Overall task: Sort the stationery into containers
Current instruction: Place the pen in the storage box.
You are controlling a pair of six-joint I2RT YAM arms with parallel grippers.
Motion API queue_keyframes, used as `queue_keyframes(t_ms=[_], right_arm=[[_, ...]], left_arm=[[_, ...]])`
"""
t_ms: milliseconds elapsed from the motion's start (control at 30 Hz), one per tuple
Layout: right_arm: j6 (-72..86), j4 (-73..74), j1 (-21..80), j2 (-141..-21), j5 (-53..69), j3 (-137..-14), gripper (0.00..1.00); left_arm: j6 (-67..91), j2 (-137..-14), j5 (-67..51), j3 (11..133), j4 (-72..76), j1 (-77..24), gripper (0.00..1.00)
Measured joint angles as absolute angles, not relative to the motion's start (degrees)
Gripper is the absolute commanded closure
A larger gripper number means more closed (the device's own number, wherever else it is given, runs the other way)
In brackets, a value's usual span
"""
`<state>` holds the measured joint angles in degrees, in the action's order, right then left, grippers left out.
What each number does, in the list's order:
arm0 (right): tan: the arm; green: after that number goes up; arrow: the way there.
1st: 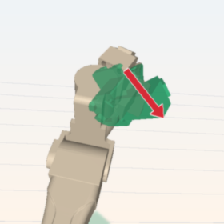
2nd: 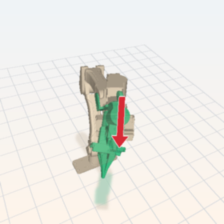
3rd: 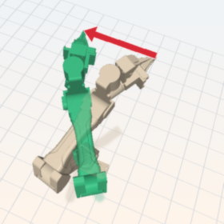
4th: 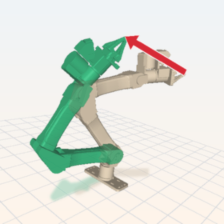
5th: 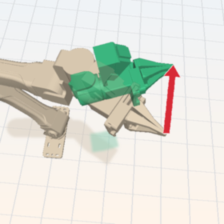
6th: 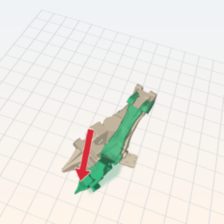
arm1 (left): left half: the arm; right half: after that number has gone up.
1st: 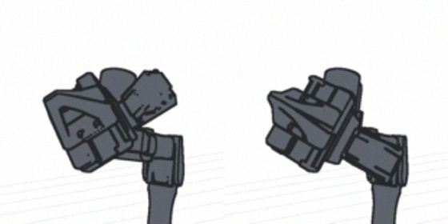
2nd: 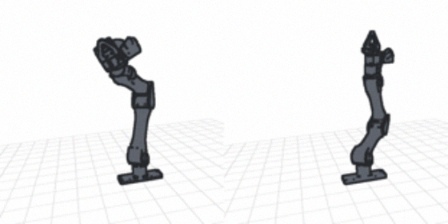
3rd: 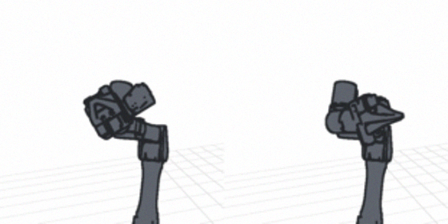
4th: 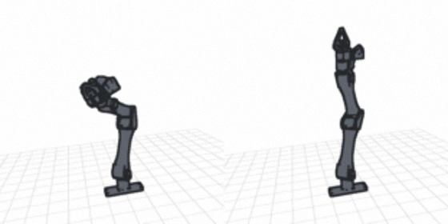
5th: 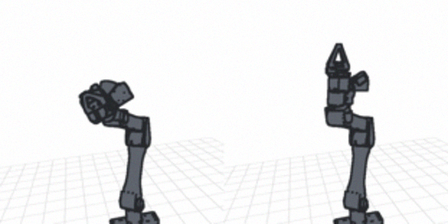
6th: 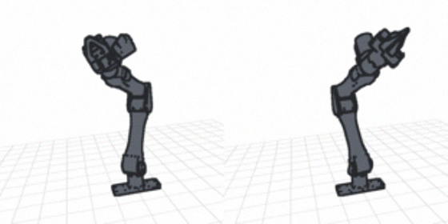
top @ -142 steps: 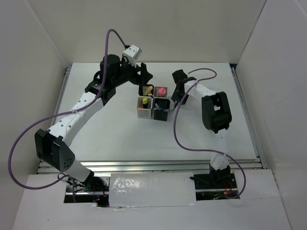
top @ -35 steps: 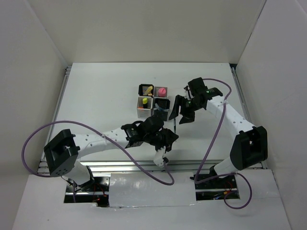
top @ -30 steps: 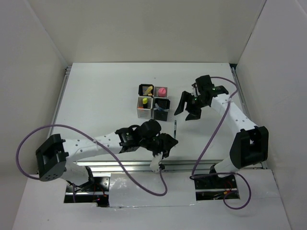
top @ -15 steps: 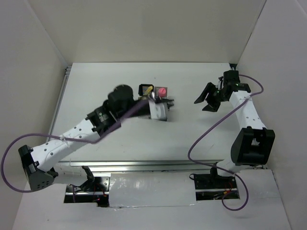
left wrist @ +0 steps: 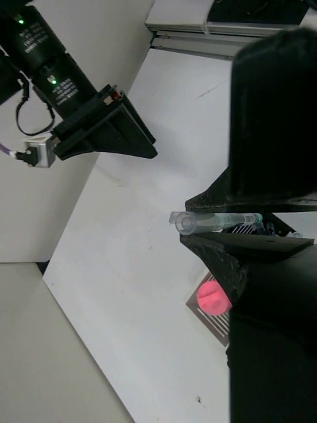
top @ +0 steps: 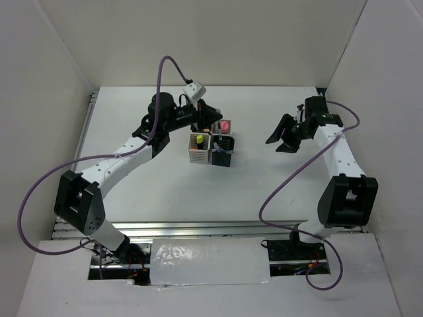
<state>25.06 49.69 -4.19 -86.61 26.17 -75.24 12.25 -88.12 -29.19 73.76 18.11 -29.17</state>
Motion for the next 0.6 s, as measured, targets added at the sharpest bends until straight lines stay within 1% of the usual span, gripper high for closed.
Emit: queue_keyframes(t_ms=[267, 600], right_arm=[[24.51, 48.90, -5.80, -88.82, 26.09, -76.62, 0.38], [23.90, 48.05, -5.78, -88.82, 26.11, -76.62, 0.37]], left_arm=[[10.02, -93.60, -31.03, 73.03, 23.44, -29.02, 1.00], [8.23, -103.37, -31.97, 76.79, 24.01, -28.38, 1.00]])
